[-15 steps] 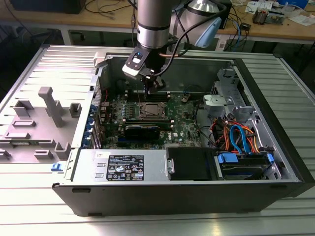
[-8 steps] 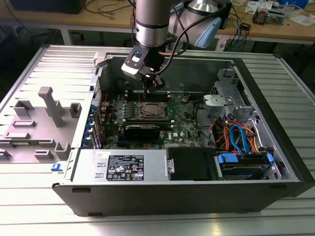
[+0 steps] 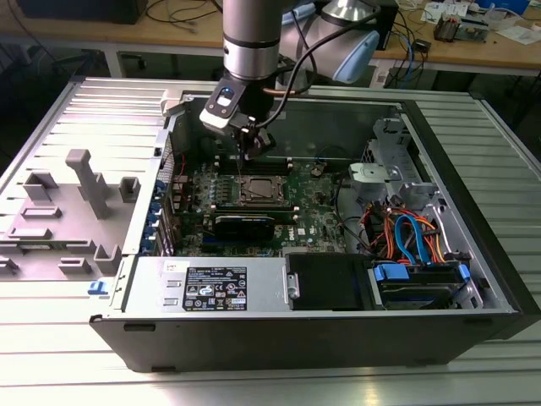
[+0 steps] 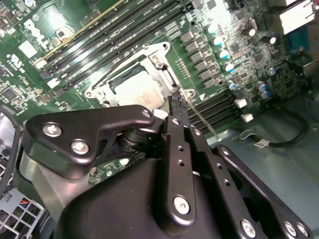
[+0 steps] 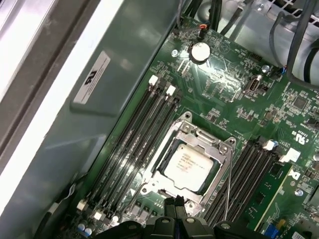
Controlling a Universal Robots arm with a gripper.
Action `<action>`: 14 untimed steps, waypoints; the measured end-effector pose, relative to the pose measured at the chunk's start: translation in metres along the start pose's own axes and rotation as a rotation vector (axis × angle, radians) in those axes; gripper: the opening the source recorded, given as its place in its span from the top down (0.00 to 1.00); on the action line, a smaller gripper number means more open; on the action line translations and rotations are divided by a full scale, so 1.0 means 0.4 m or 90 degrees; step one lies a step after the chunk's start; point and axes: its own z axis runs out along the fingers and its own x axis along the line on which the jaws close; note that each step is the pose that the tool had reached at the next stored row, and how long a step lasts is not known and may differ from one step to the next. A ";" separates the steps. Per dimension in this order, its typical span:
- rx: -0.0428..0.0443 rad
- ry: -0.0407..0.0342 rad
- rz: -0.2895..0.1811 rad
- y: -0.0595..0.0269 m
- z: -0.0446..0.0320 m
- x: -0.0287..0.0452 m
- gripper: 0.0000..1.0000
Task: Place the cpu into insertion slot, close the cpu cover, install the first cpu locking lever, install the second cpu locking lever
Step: 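Install the first cpu locking lever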
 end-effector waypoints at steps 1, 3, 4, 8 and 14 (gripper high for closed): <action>0.0000 0.0000 -0.001 -0.001 0.000 0.000 0.89; 0.0001 -0.0001 -0.001 -0.001 0.000 0.000 0.89; 0.0000 -0.0001 -0.001 -0.001 0.000 0.000 0.89; 0.0000 -0.0001 -0.001 -0.001 0.000 0.001 0.89; 0.0000 -0.0001 -0.001 -0.001 0.000 0.001 0.89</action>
